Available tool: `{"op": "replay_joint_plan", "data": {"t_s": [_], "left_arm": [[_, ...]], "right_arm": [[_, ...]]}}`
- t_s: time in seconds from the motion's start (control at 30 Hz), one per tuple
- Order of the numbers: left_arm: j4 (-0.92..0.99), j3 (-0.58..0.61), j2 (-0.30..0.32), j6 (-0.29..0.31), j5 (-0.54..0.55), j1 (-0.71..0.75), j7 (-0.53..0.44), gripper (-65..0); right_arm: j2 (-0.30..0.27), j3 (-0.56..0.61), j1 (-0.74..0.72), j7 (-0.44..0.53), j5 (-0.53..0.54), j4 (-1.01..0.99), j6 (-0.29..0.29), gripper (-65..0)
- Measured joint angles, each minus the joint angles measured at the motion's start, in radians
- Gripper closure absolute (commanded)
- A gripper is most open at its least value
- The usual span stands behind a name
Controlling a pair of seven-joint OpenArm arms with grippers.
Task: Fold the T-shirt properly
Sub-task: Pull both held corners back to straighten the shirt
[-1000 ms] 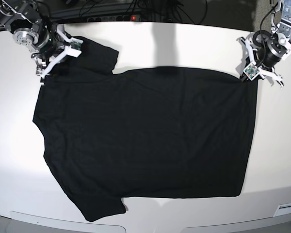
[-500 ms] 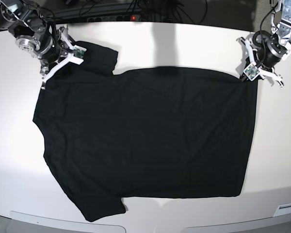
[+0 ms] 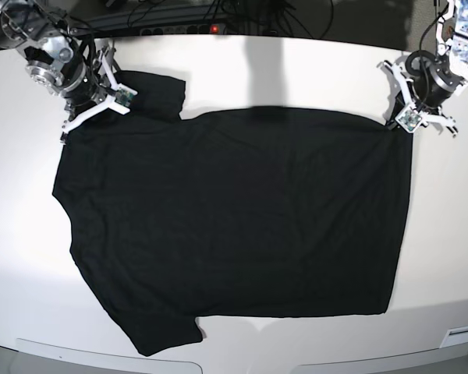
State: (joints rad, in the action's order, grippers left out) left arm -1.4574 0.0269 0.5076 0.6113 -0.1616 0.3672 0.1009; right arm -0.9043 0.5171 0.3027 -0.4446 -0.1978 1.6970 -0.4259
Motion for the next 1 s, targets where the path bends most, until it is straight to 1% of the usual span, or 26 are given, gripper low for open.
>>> {"op": "replay_joint_plan", "data": {"t_s": [0.03, 0.07, 0.1, 0.17, 0.27, 0.3, 0.33, 0.47, 0.53, 0.67, 0.73, 0.77, 0.83, 0.9, 0.93, 1.0], "left_arm": [[-0.019, -0.001, 0.005, 0.010, 0.028, 0.019, 0.015, 0.0], [-0.037, -0.005, 0.011, 0.021, 0.055, 0.044, 0.025, 0.0], [-0.056, -0.013, 0.016, 0.031, 0.087, 0.073, 0.037, 0.0], [-0.095, -0.044, 0.024, 0.053, 0.137, 0.132, 0.061, 0.0], [-0.155, -0.117, 0.026, 0.082, 0.185, 0.211, 0.116, 0.0], [-0.173, -0.143, 0.025, 0.081, 0.187, 0.237, 0.128, 0.0], [-0.193, -0.169, 0.025, 0.080, 0.194, 0.261, 0.141, 0.0], [-0.250, -0.250, 0.024, 0.091, 0.180, 0.334, 0.142, 0.0], [-0.270, -0.281, 0.025, 0.095, 0.180, 0.357, 0.135, 0.0], [-0.291, -0.310, 0.026, 0.092, 0.185, 0.364, 0.122, 0.0], [-0.293, -0.311, 0.027, 0.093, 0.185, 0.361, 0.108, 0.0], [-0.292, -0.311, 0.026, 0.093, 0.185, 0.355, 0.108, 0.0], [-0.292, -0.311, 0.024, 0.092, 0.186, 0.341, 0.085, 0.0], [-0.293, -0.311, 0.024, 0.094, 0.185, 0.323, 0.086, 0.0], [-0.293, -0.311, 0.024, 0.080, 0.186, 0.317, 0.085, 0.0], [-0.293, -0.311, 0.022, 0.032, 0.185, 0.302, 0.086, 0.0]], "right_arm": [[-0.025, 0.000, 0.013, -0.007, 0.039, 0.014, 0.002, 0.0], [-0.046, -0.001, 0.032, -0.017, 0.048, 0.028, 0.010, 0.0], [-0.058, -0.009, 0.058, -0.037, 0.044, 0.046, 0.031, 0.0], [-0.057, -0.040, 0.114, -0.061, 0.032, 0.071, 0.037, 0.0], [-0.054, -0.107, 0.203, -0.062, 0.031, 0.122, 0.037, 0.0], [-0.053, -0.128, 0.235, -0.062, 0.032, 0.141, 0.038, 0.0], [-0.054, -0.149, 0.274, -0.061, 0.032, 0.162, 0.055, 0.0], [-0.051, -0.248, 0.449, -0.058, 0.043, 0.232, 0.097, 0.0], [-0.052, -0.299, 0.534, -0.057, 0.043, 0.268, 0.128, 0.0], [-0.055, -0.366, 0.659, -0.018, 0.039, 0.316, 0.207, 0.0], [-0.054, -0.386, 0.678, -0.017, 0.043, 0.328, 0.225, 0.0], [-0.053, -0.397, 0.678, -0.016, 0.042, 0.332, 0.253, 0.0], [-0.055, -0.422, 0.665, 0.000, 0.040, 0.334, 0.290, 0.0], [-0.055, -0.427, 0.635, 0.009, 0.051, 0.334, 0.299, 0.0], [-0.054, -0.425, 0.616, 0.009, 0.076, 0.334, 0.299, 0.0], [-0.052, -0.424, 0.570, 0.013, 0.121, 0.334, 0.298, 0.0]]}}
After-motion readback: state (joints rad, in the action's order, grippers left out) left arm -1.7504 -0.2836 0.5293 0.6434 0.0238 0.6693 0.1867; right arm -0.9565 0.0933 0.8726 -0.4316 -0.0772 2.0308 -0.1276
